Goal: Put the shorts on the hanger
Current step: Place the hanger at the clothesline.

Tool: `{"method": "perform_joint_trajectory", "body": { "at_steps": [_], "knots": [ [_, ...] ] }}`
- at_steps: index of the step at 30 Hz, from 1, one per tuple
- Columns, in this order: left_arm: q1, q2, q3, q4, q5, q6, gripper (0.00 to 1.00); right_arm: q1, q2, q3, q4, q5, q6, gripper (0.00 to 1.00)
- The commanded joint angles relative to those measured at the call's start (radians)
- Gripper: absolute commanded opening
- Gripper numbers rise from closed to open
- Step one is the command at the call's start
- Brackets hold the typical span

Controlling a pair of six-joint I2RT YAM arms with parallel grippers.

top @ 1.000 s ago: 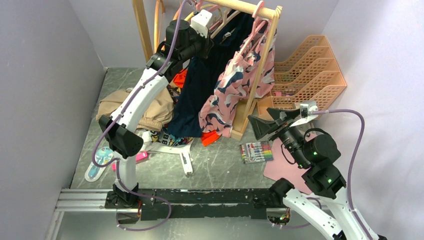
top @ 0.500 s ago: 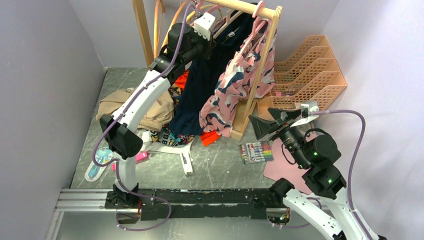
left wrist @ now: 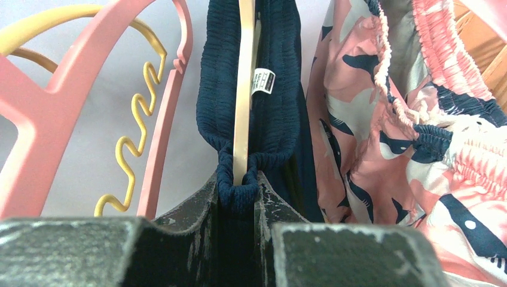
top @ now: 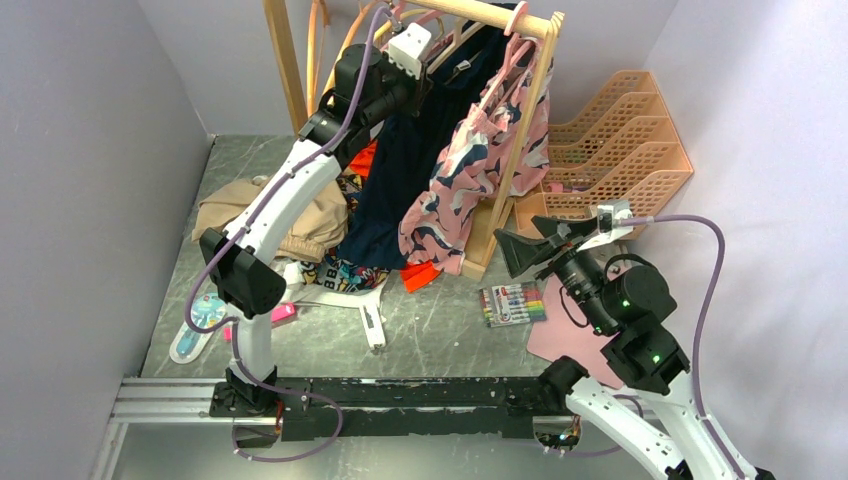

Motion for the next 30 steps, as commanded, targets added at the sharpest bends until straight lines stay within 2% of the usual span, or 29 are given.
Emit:
{"method": "perform_joint_trajectory", "body": {
  "at_steps": [1, 10, 16, 30],
  "knots": [
    [-0.007, -0.034, 0.102, 0.243, 0.043, 0.019, 0.07, -0.003, 0.001, -0.01, 0.008, 0.0, 0.008, 0.96],
    [-0.007, -0.018, 0.087, 0.294, 0.058, 0.009, 0.07, -0.002, 0.004, -0.015, 0.003, 0.005, 0.003, 0.96],
    [-0.007, -0.016, 0.049, 0.385, 0.083, -0.002, 0.07, -0.002, -0.001, -0.024, 0.001, 0.01, -0.004, 0.95],
    [-0.014, -0.014, 0.041, 0.397, 0.102, -0.001, 0.07, -0.002, 0.0, -0.033, 0.006, 0.016, -0.034, 0.96]
  ]
}}
